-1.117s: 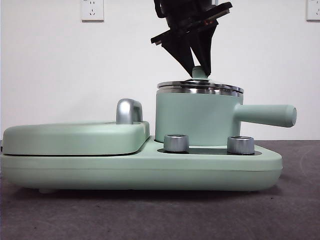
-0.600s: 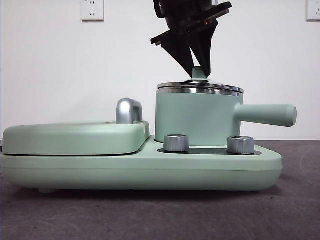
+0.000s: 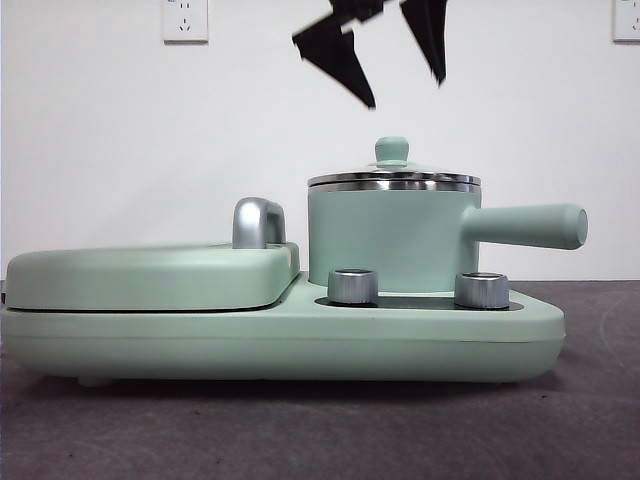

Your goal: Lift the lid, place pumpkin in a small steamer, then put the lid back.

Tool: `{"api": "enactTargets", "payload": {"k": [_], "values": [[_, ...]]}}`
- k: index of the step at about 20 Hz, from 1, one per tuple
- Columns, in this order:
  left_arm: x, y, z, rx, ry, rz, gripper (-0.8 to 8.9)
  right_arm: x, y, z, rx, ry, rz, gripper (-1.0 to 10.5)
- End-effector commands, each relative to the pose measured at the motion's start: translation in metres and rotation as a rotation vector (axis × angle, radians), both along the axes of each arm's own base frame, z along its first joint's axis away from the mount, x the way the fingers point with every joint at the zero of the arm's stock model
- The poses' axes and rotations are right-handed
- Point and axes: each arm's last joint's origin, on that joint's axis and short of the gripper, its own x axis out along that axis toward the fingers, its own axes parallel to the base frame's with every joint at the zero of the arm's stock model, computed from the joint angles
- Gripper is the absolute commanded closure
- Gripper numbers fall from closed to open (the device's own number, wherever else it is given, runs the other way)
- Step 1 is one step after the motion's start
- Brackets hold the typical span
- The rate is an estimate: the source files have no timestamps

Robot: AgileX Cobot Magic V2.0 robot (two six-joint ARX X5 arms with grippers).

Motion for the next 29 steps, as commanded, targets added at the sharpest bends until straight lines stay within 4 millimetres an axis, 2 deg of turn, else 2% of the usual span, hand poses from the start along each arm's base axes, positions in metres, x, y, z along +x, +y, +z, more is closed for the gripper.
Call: {"api": "enactTargets", "payload": {"k": [1, 8, 11, 14, 22, 24, 29], "values": [[-0.015, 0.008, 0.016, -0.047, 0.051, 0.065, 3.78, 0.000, 0.001, 0.004, 0.020, -0.016, 0.000, 4.0], [-0.080, 0.041, 0.088, -0.162, -0.039, 0.024, 3.77, 0.001, 0.002, 0.006, 0.034, -0.034, 0.003, 4.0], [-0.107, 0.062, 0.100, -0.129, -0.016, 0.004, 3.78, 0.001, 0.002, 0.006, 0.039, -0.031, 0.010, 4.0], [-0.133, 0.091, 0.094, -0.054, 0.050, 0.010, 3.82, 0.001, 0.002, 0.006, 0.053, -0.026, 0.030, 4.0], [-0.173, 0.155, 0.065, 0.092, 0.073, 0.118, 3.82, 0.002, 0.006, 0.012, 0.132, -0.057, 0.119, 4.0], [-0.183, 0.169, 0.054, 0.071, 0.046, 0.146, 3.82, 0.003, 0.007, 0.014, 0.155, -0.076, 0.136, 4.0], [-0.216, 0.203, 0.024, -0.114, -0.103, 0.192, 3.82, 0.004, 0.010, 0.020, 0.202, -0.123, 0.166, 4.0]]}}
